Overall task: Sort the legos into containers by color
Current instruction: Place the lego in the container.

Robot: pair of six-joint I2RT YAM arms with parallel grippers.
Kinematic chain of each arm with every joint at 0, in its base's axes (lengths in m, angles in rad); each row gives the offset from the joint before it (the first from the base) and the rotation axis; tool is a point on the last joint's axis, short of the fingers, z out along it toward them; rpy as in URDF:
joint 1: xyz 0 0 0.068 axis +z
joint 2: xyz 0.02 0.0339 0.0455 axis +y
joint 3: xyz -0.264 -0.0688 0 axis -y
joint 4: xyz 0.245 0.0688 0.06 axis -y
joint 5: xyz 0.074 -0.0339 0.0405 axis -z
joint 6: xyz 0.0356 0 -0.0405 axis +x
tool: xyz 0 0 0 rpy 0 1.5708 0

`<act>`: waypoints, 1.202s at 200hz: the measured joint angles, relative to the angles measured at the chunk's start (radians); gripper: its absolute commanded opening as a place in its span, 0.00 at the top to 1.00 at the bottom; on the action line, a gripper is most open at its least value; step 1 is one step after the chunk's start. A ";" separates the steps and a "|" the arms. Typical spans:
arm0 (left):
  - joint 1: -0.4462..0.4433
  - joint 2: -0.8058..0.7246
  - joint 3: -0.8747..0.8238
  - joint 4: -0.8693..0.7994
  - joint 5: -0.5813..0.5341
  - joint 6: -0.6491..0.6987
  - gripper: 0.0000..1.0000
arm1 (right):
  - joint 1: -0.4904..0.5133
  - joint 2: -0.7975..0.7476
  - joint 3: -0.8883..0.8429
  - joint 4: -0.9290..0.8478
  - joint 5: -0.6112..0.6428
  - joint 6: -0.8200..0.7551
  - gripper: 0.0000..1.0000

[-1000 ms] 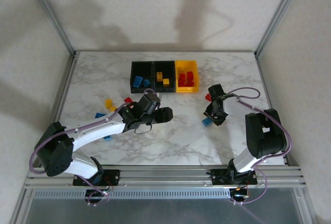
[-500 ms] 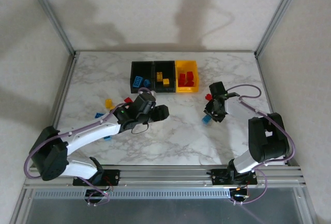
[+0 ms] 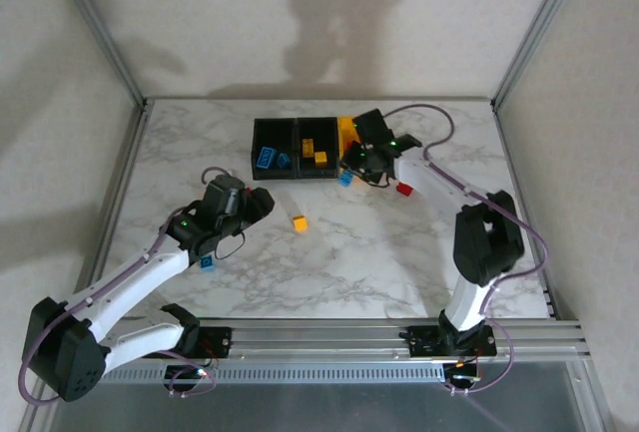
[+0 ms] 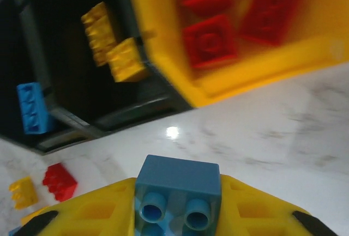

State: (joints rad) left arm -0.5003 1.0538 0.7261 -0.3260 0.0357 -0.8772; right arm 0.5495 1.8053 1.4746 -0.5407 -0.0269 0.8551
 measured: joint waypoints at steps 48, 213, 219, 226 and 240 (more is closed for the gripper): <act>0.066 -0.081 -0.027 -0.069 -0.019 -0.028 0.37 | 0.088 0.234 0.293 0.005 -0.047 -0.028 0.67; 0.097 -0.134 -0.050 -0.106 -0.023 -0.040 0.37 | 0.114 0.666 0.837 -0.002 -0.158 -0.062 0.51; 0.097 -0.134 -0.050 -0.106 -0.023 -0.040 0.37 | 0.114 0.666 0.838 -0.002 -0.157 -0.063 0.51; 0.097 -0.134 -0.050 -0.106 -0.023 -0.040 0.37 | 0.114 0.666 0.838 -0.003 -0.157 -0.064 0.51; 0.097 -0.134 -0.050 -0.106 -0.025 -0.041 0.37 | 0.115 0.665 0.838 -0.005 -0.156 -0.072 0.51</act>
State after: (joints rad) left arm -0.4038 0.9195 0.6762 -0.4324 0.0105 -0.9180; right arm 0.6643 2.4706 2.3123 -0.5461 -0.1833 0.7834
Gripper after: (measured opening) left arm 0.629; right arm 0.489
